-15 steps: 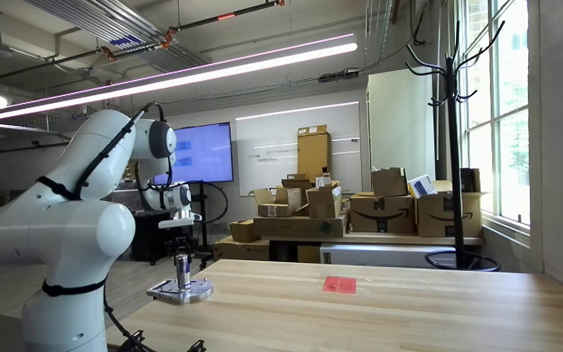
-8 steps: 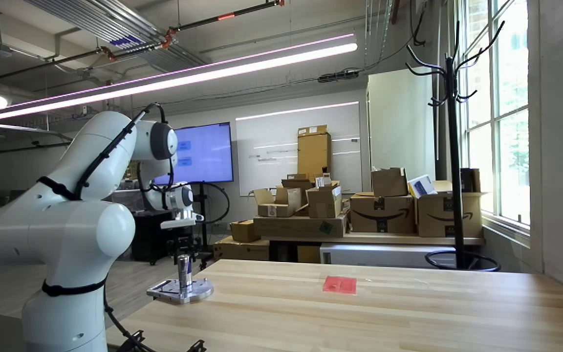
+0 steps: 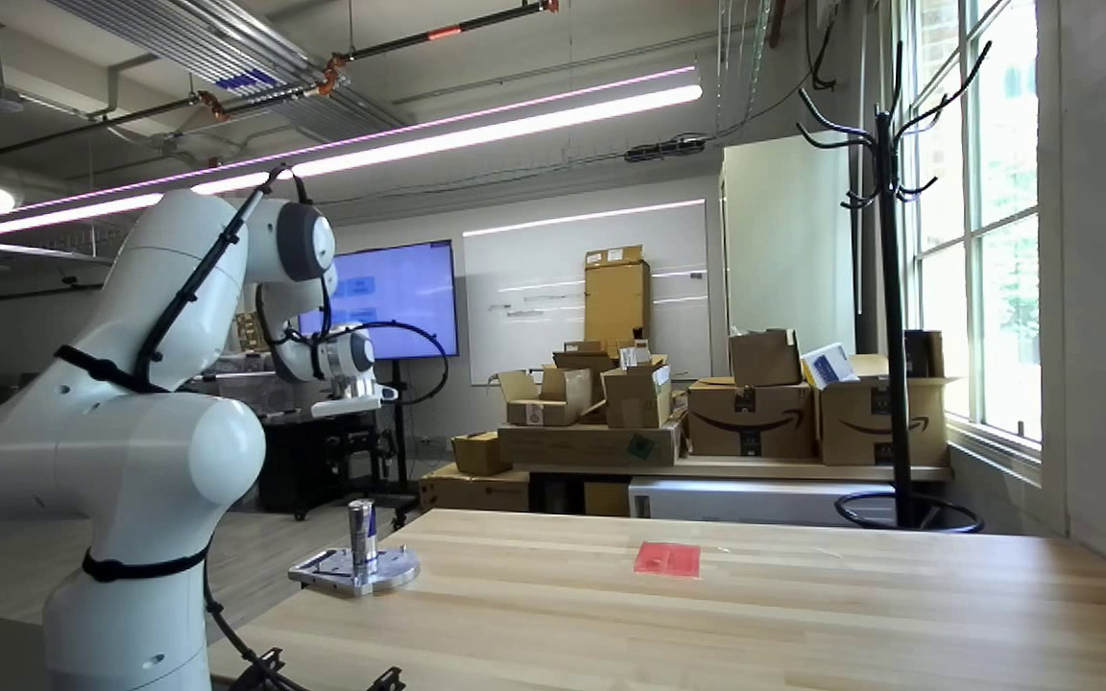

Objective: Put the can on the metal object

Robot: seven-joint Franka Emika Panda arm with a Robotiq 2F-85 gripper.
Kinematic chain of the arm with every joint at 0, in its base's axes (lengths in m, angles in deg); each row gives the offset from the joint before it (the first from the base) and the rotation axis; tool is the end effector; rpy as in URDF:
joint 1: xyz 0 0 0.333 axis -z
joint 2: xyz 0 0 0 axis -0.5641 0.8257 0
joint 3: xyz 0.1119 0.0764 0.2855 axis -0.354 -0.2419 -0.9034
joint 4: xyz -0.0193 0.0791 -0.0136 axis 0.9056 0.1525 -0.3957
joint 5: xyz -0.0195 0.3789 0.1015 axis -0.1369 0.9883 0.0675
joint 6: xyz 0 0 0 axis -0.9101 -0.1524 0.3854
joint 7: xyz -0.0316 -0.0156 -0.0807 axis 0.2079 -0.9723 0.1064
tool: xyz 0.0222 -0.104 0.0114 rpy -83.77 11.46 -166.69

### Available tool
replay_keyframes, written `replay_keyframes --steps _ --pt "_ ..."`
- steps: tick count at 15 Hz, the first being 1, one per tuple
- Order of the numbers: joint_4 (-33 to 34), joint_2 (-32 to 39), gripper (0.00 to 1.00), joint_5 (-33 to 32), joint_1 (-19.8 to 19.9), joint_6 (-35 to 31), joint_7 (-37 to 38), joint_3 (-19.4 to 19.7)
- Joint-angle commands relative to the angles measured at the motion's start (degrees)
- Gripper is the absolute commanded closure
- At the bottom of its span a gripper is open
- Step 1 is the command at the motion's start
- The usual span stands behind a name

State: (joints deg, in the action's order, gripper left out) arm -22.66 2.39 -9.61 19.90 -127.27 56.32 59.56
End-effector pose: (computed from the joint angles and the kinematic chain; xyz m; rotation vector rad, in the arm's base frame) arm 0.6081 0.2293 0.2987 2.9368 0.6860 -0.2067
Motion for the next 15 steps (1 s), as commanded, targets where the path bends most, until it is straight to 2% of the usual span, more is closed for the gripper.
replay_keyframes --steps 1,4,9,15 --pt "-9.7 -13.2 0.0 1.9 1.9 0.7 -0.5 -0.4" --pt "-16.4 -22.1 0.0 2.3 3.9 0.5 0.1 0.9" --pt "-26.1 -33.5 0.0 2.3 9.4 1.6 -0.9 5.4" --pt "-32.4 -41.1 0.0 1.4 13.3 1.9 -1.7 8.9"
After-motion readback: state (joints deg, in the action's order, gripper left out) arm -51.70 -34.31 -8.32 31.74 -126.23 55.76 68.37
